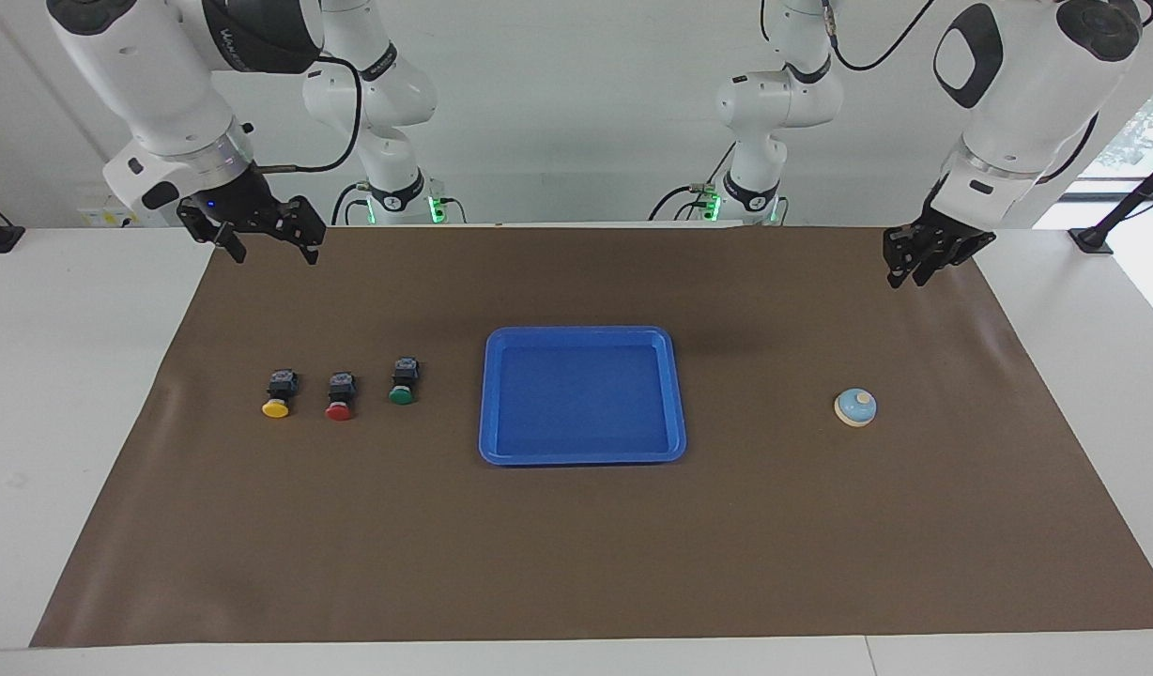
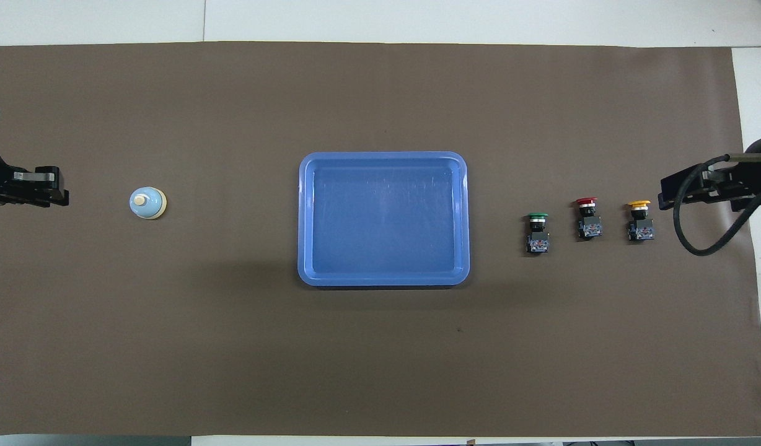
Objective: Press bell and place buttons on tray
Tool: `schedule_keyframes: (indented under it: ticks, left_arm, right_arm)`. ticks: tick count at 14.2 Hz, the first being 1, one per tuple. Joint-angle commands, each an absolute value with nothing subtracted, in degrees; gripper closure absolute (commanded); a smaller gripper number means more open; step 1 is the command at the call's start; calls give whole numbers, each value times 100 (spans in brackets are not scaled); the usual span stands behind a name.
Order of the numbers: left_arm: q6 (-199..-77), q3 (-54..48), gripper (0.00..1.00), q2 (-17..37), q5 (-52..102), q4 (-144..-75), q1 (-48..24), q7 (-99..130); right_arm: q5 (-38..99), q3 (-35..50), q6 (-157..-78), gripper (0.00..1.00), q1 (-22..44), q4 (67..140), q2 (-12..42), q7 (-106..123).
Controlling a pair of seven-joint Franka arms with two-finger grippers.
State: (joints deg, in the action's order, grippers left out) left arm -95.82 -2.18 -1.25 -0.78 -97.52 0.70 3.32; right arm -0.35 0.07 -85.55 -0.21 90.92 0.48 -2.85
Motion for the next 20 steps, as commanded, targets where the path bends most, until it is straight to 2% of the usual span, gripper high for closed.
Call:
schedule_keyframes:
  ticks: [1, 4, 8, 12, 20]
  left_arm:
    - [-10105, -237, 100, -88, -193, -10115, 246, 299]
    - [-10914, -246, 100, 87, -185, -10686, 343, -87]
    - [-11302, -246, 100, 710, -193, -10714, 246, -132]
    - [-12013, -246, 100, 852, -193, -11197, 176, -272]
    - [-12901, -246, 100, 1239, -193, -11390, 229, -299]
  right_arm:
    - [79, 35, -8543, 0, -97, 9237, -88, -158]
    - [79, 35, -8552, 0, -97, 9237, -88, -158]
    - [79, 35, -8552, 0, -97, 9237, -88, -158]
    - [79, 35, -8543, 0, -97, 9237, -88, -158]
    - [79, 35, -8552, 0, -97, 9237, -88, -158]
